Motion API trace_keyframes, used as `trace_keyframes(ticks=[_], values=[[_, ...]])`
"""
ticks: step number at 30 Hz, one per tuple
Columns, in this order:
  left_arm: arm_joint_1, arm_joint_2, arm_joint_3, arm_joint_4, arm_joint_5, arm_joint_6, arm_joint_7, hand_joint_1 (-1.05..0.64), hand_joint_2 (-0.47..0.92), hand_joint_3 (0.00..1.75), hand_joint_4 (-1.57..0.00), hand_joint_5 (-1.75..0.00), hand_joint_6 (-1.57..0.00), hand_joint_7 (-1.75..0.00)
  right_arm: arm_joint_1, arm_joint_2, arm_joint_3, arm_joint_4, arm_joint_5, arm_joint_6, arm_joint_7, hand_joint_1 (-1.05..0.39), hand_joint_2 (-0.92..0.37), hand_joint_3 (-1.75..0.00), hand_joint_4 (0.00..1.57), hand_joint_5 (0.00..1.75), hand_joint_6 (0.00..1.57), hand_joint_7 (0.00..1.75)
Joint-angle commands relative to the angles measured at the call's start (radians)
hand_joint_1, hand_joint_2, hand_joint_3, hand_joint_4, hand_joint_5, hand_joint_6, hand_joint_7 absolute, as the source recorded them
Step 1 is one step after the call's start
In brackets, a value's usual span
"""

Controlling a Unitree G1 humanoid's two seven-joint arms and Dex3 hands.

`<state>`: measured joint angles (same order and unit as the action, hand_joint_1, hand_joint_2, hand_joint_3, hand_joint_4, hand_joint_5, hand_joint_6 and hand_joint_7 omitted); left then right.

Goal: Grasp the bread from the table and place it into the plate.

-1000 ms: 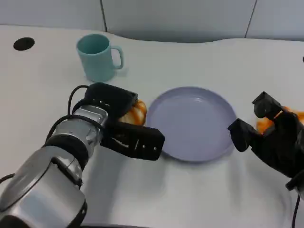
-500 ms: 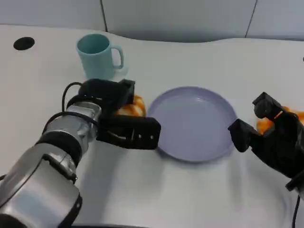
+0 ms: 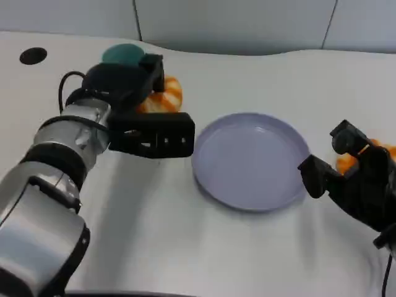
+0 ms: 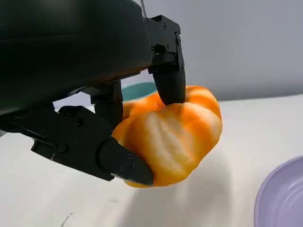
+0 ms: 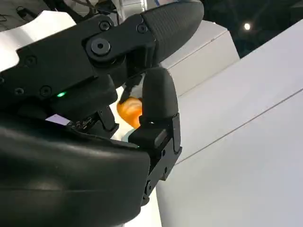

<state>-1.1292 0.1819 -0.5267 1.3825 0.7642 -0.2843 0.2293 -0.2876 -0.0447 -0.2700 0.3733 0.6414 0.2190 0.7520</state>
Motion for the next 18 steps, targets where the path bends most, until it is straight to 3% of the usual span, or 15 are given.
trace_keyframes(ticks=[1, 9, 12, 18], values=[[-0.036, -0.009, 0.014, -0.013, -0.016, -0.038, 0.025, -0.07, 0.86, 0.0, -0.73, -1.75, -0.5, -1.75, 0.004, -0.012, -0.009, -0.004, 0.004, -0.004, -0.001, -0.34, -0.88, 0.0, 0.85, 1.75, 0.6, 1.75], [-0.041, -0.02, 0.021, -0.013, -0.012, -0.052, 0.031, -0.09, 0.86, 0.0, -0.75, -1.75, -0.54, -1.75, 0.004, -0.012, -0.008, -0.003, 0.003, -0.007, 0.001, -0.35, -0.88, 0.0, 0.86, 1.75, 0.6, 1.75], [-0.046, -0.107, 0.015, -0.033, -0.02, -0.147, 0.044, -0.05, 0.8, 0.0, -0.8, -1.75, -0.6, -1.75, 0.01, -0.004, 0.001, -0.021, -0.002, -0.008, -0.007, -0.34, -0.89, 0.0, 0.85, 1.75, 0.6, 1.75], [-0.038, -0.174, -0.028, -0.033, 0.017, -0.204, 0.084, -0.01, 0.77, 0.0, -0.86, -1.75, -0.64, -1.75, 0.014, -0.001, 0.003, -0.032, 0.001, -0.003, -0.009, -0.35, -0.88, 0.0, 0.85, 1.75, 0.59, 1.75]])
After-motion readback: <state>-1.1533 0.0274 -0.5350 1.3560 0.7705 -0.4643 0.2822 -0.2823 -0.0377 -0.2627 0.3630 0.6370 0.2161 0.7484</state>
